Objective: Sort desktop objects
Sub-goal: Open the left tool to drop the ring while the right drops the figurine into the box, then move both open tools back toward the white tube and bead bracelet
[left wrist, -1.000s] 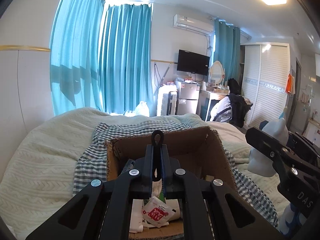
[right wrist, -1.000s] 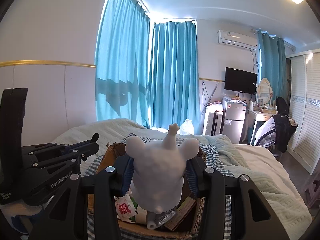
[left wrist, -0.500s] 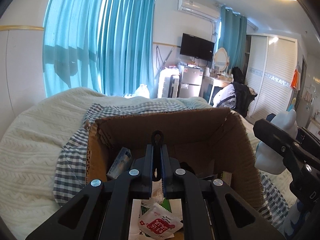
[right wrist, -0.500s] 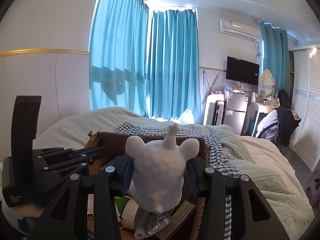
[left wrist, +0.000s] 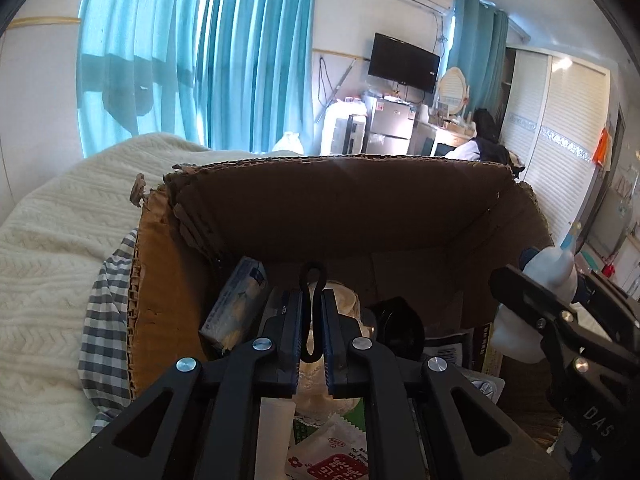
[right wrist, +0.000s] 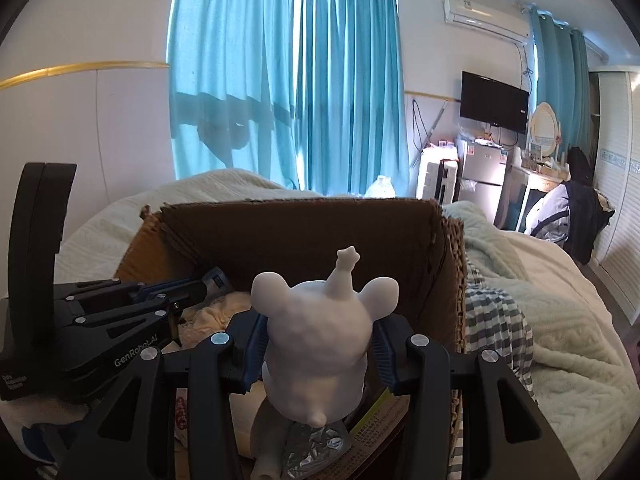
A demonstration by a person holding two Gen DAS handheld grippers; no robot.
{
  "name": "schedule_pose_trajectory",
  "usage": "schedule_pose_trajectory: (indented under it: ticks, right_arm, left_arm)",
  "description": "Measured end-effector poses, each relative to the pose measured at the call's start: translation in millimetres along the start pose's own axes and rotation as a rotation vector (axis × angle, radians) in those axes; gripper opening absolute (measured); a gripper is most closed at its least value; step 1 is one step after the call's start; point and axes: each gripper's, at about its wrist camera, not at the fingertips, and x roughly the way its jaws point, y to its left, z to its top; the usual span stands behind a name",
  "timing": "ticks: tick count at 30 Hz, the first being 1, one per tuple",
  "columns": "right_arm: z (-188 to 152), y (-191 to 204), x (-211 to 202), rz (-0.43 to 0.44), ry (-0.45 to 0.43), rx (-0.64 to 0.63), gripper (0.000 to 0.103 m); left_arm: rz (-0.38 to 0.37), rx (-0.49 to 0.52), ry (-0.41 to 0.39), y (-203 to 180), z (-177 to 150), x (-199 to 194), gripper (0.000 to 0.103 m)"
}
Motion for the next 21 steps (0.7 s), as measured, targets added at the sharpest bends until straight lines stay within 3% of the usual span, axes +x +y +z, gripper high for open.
schedule_pose_trajectory:
  ticks: [2, 3, 4, 9, 13, 18, 21]
  right_arm:
    - [-0.9, -1.7, -0.3, -0.013, 0.0, 0.007, 0.047]
    - [-1.1, -3.0, -1.9, -0.019, -0.005, 0.011, 0.049]
    - [-0.7, -4.4, -5.3, -0.022, -0.014, 0.013, 0.055]
    - [6.2, -9.3, -30.3, -0.056, -0.074, 0.039, 0.067]
    - [4.5, -16.7, -59.7, -0.07, -0.11, 0.075, 0.074]
    - [9.4, -16.8, -92.9, -0.078, -0.142, 0.084, 0.085]
    - [11.3, -13.4, -113.9, -0.084, -0.16, 0.085, 0.093]
  left_arm:
    - [0.004, 0.001, -0.014, -0.6, -0.3, -3.5, 0.036]
    - [0.011, -0.001, -0.022, -0.6, -0.8, -5.8, 0.055]
    - [0.02, -0.006, -0.034, -0.8, -1.3, -9.0, 0.067]
    - [0.023, -0.026, -0.059, -0.3, 0.7, -26.3, 0.069]
    - [0.027, -0.039, -0.1, 0.5, 4.3, -47.9, 0.083]
    - [0.022, -0.067, -0.129, -2.7, 12.9, -73.0, 0.084]
    - [0.029, -0.062, -0.168, -8.2, 18.1, -93.7, 0.098]
